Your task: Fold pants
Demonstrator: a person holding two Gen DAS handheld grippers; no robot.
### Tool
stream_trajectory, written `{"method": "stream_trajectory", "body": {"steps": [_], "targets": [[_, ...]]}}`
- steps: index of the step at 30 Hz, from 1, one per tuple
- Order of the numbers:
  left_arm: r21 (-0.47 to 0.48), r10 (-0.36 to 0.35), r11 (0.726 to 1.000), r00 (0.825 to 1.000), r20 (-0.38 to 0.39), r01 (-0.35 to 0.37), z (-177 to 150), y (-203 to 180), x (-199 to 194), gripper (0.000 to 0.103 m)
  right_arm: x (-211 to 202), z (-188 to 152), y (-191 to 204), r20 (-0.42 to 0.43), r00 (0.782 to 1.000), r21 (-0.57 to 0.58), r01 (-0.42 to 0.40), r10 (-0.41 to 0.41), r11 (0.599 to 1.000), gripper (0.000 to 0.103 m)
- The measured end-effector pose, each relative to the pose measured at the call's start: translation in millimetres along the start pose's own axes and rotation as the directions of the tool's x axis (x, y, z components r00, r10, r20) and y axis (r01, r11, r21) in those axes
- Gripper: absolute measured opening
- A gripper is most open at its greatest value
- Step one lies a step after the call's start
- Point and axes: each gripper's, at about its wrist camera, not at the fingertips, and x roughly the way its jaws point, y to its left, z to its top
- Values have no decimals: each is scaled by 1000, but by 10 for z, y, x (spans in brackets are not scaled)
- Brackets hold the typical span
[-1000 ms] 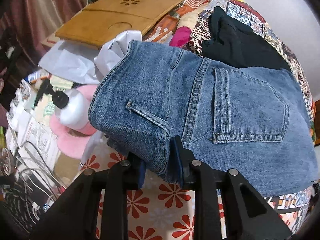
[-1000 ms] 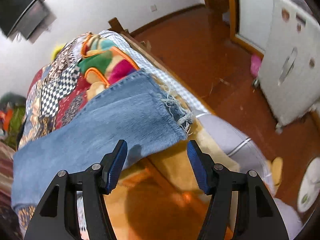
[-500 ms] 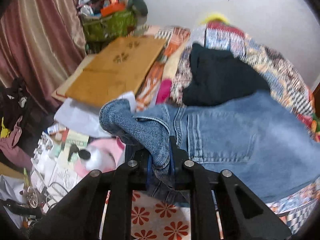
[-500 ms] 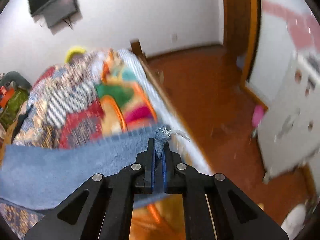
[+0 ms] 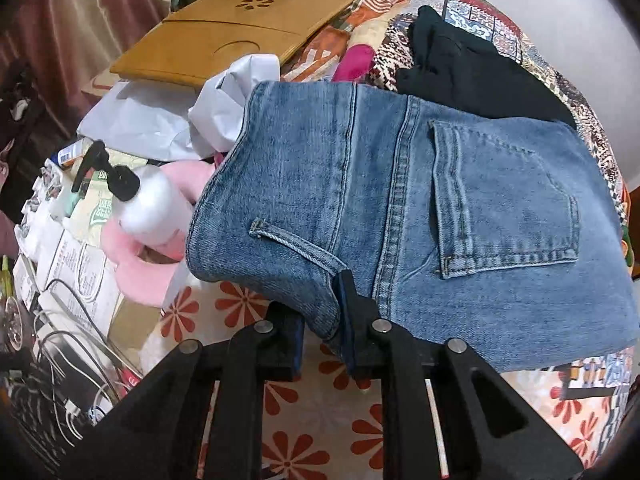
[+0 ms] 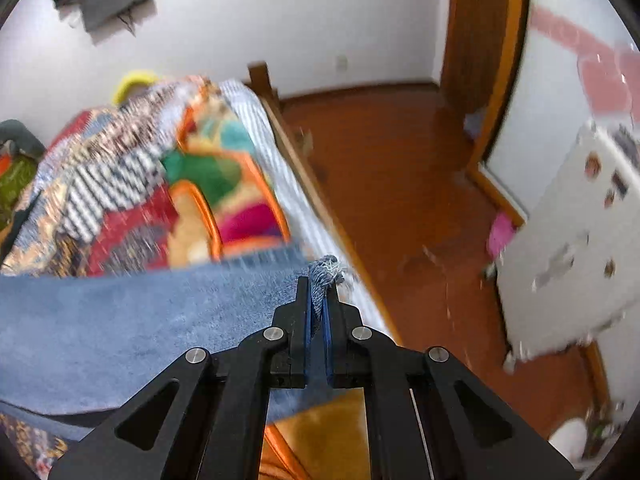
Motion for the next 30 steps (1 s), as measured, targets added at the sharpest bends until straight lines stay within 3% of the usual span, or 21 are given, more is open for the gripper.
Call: {"method": "stream_trajectory", "body": {"steps": [3,6,8,9,10,11,14,19,25,30], "targets": [[18,22,1000,1000,9,-22,-5,-19,-56,24,55,-123,-30,-37,999,-2,-6,5,1000,7],[53,60,997,998,29,-61,8,-18,-189,41,11,-145,5,-70,997,-53,38,-42,998,17],[52,60,997,996,61,-63,30,9,-332,50,-85,-117,46,-61,994,-102,86,-92,991,32],[46,52,997,995,80,-56,53,15,-415,52,-170,-83,88,-40,993,-131,107,-113,986,47],[42,49,998,992,112,-54,81,5,-528,55,-231,-59,129,-15,993,-147,113,-117,983,55],[45,52,997,989,139,-58,120,-26,-615,58,-306,-32,180,17,994,-161,113,-111,981,56],[65,64,995,970,234,-81,285,-200,-891,66,-592,76,441,77,997,-195,25,-10,980,63],[149,-57,989,947,315,10,621,-684,-1117,83,-824,162,1064,85,972,-261,-191,220,946,76],[263,-181,958,956,230,118,828,-1440,-780,84,-843,-49,1988,10,903,-357,-397,428,846,86],[364,-171,922,983,73,134,681,-1952,-208,84,-522,-323,2508,-130,882,-410,-464,453,785,86]]}}
